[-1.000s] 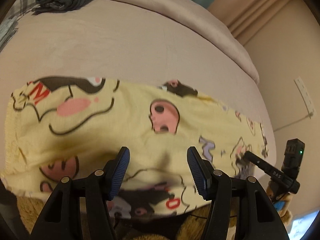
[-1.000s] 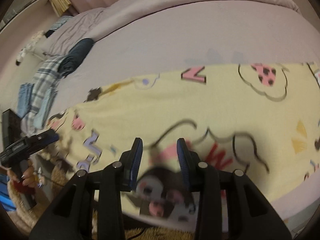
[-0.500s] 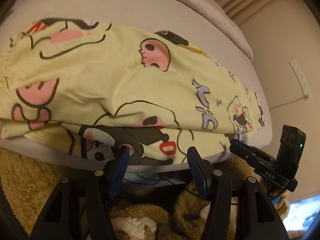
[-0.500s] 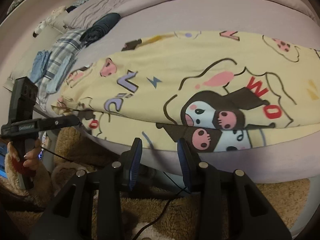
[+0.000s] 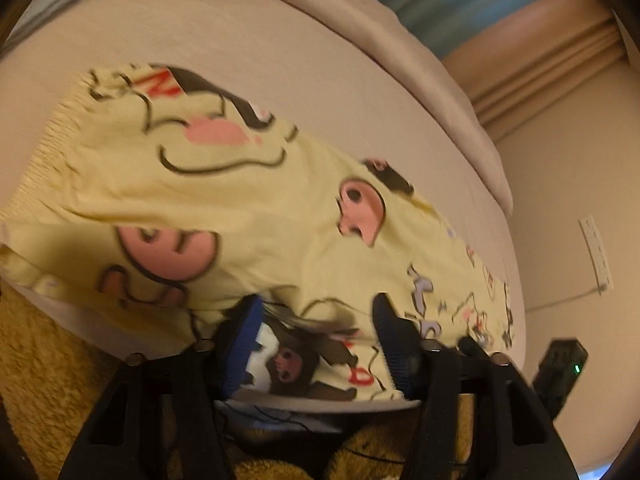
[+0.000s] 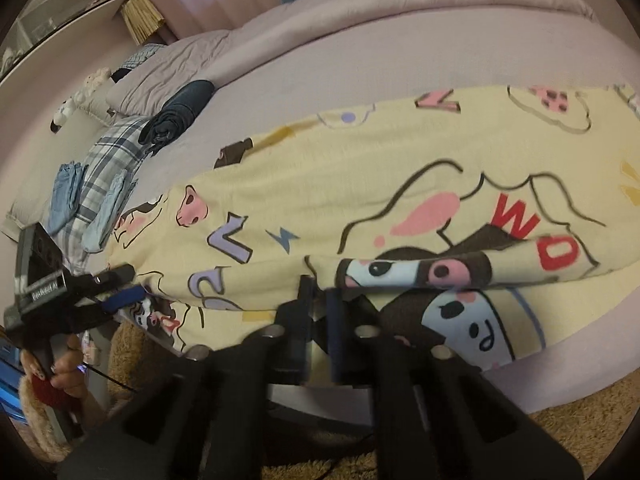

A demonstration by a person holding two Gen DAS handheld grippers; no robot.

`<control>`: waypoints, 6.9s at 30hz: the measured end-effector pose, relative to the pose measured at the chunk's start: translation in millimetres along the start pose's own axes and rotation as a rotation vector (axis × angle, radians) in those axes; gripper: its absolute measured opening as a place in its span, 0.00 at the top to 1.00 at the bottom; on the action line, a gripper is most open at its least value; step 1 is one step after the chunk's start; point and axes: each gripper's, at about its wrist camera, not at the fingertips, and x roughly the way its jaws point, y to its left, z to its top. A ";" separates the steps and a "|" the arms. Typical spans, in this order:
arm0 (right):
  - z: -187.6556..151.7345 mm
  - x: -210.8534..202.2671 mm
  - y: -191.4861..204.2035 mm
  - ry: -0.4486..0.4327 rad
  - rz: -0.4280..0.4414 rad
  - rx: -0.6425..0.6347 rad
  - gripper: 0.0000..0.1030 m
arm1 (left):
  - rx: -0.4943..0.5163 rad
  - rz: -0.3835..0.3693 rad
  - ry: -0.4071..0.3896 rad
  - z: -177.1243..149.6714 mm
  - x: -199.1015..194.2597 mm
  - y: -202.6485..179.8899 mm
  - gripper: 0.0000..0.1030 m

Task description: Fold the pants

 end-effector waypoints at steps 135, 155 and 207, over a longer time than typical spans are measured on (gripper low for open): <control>-2.7 -100.5 -193.2 -0.301 -0.280 0.611 0.90 | 0.171 0.137 0.115 -58.1 42.3 -48.4 0.96; 18.5 -131.2 -234.5 -0.374 -0.448 0.655 0.71 | 0.182 0.141 0.125 -57.3 42.2 -48.7 0.96; 34.2 43.8 41.5 0.116 -0.183 -0.213 0.47 | 0.052 0.333 -0.076 39.8 -26.7 54.7 0.96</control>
